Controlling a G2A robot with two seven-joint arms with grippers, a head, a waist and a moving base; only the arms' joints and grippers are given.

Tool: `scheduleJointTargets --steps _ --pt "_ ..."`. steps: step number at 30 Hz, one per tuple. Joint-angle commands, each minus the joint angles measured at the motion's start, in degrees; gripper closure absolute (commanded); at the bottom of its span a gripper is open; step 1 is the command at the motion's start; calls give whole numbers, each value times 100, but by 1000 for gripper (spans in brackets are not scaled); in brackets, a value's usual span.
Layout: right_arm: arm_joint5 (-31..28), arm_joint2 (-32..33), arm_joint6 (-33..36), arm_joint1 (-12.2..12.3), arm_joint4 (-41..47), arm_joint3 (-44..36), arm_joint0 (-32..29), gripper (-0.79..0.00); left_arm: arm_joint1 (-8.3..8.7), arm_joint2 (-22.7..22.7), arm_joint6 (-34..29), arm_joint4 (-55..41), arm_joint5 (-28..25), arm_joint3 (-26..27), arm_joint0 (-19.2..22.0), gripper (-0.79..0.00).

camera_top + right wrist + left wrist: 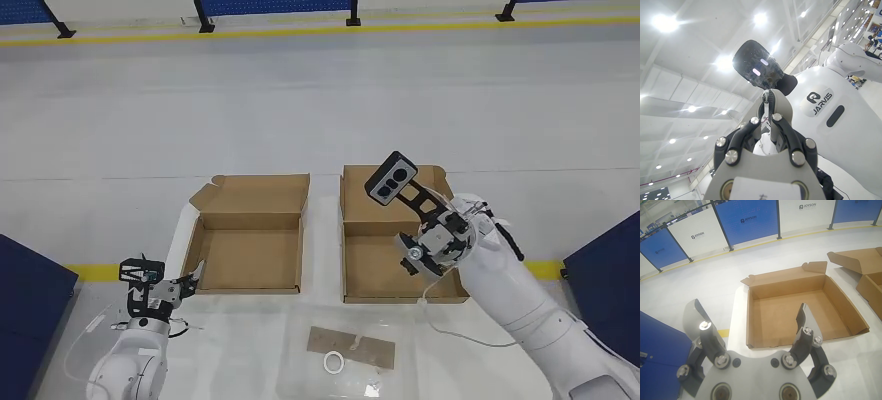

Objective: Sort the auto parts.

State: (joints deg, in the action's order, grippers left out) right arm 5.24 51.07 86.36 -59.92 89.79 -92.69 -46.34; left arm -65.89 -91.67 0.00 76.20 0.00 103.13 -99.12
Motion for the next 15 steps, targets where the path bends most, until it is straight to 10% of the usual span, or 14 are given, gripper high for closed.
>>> scheduleJointTargets --steps 1,15 --pt "4 38 -141 -16 56 -135 -90 0 0 0 0 0 0 0 0 -785" --pt "185 174 83 -264 502 -226 -127 0 0 0 0 0 0 0 0 -785"
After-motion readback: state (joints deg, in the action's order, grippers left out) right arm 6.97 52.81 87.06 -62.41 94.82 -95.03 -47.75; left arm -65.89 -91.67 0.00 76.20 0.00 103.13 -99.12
